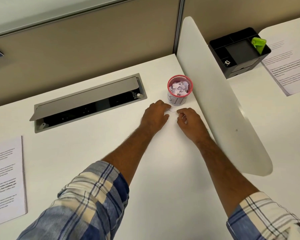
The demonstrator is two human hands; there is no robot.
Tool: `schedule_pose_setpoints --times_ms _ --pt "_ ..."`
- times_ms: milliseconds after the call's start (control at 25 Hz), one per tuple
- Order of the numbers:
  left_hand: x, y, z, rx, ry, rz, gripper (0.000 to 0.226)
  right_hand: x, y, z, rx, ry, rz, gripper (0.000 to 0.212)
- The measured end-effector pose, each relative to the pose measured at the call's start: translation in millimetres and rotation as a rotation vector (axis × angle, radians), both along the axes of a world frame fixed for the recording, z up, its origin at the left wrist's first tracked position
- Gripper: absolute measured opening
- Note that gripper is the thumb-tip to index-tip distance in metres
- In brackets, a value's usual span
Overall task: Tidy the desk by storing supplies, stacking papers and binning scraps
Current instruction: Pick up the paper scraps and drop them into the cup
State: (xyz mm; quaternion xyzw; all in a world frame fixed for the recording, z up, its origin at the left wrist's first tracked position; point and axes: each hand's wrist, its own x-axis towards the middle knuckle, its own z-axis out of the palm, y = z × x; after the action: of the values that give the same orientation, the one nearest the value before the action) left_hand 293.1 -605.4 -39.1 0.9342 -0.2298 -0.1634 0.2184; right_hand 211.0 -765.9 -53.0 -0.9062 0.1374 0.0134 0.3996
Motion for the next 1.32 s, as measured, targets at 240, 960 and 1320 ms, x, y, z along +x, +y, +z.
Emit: schedule_pose_setpoints --times_ms 240,960,1320 --pt "2 -1 -2 0.172 -0.174 -0.124 0.036 14 9 -6 -0.150 0.009 0.060 0.027" --pt "-10 37 -2 0.272 -0.345 0.013 0.020 15 15 21 -0.214 0.082 0.074 0.012" --pt "23 -9 56 -0.298 -0.282 0.274 0.020 52 -5 83 -0.188 -0.169 -0.154 0.024"
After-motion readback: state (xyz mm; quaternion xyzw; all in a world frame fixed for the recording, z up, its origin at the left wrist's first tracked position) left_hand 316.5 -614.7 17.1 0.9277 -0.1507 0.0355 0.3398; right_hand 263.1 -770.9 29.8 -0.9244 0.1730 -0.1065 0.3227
